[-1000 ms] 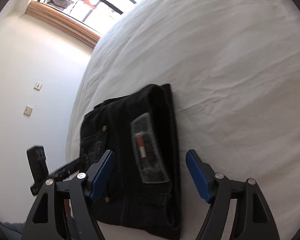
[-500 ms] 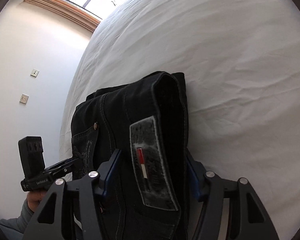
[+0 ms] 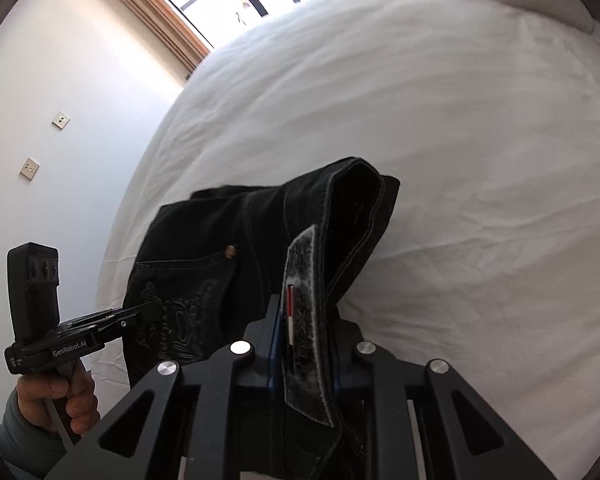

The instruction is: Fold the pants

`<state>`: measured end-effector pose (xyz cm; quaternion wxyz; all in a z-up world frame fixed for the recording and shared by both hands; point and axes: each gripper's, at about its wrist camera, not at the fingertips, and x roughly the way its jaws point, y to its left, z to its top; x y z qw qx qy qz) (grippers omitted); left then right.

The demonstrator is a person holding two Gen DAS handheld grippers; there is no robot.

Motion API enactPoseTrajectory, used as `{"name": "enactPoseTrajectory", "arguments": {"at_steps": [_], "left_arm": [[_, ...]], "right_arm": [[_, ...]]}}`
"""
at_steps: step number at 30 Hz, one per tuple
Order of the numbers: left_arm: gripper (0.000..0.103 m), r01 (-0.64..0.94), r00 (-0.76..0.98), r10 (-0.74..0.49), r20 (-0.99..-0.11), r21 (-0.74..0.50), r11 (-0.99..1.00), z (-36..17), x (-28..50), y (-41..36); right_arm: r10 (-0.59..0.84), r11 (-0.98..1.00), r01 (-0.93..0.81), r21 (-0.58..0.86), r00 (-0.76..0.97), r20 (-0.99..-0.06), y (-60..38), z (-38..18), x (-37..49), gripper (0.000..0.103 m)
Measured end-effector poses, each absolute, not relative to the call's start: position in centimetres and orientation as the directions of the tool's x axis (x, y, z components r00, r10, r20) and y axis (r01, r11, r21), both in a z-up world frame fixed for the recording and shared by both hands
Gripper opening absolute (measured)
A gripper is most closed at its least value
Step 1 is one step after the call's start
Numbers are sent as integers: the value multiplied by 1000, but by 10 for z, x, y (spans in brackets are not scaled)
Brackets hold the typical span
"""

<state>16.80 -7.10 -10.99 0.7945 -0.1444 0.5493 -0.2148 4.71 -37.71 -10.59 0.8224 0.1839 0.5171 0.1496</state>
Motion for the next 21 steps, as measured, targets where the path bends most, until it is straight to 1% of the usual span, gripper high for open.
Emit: {"name": "enactPoseTrajectory", "arguments": {"at_steps": [6,10,14,17,21], "left_arm": [[16,195,404,-461,-790,-418,887,-55,178,-31],[16,186,449,-409,-794,-365,912,-38,194,0],[16,162,447,-363,-818,-325,932,-48,217,23],[16,167,450,-326,-831,-280,945,-56,230,33],[16,146,449,-309,-838,-272,951,-73,248,32]], "right_arm": [[486,866,-147,477,468,-738,-351,-63,58,20],[507,857,-185,481,464,-726,-328,-58,82,19],[519,852,-199,484,441,-732,-304,-70,112,19],[522,850,-190,491,428,-738,-303,-79,130,20],[517,854,-177,490,404,-755,-297,-95,153,20]]}}
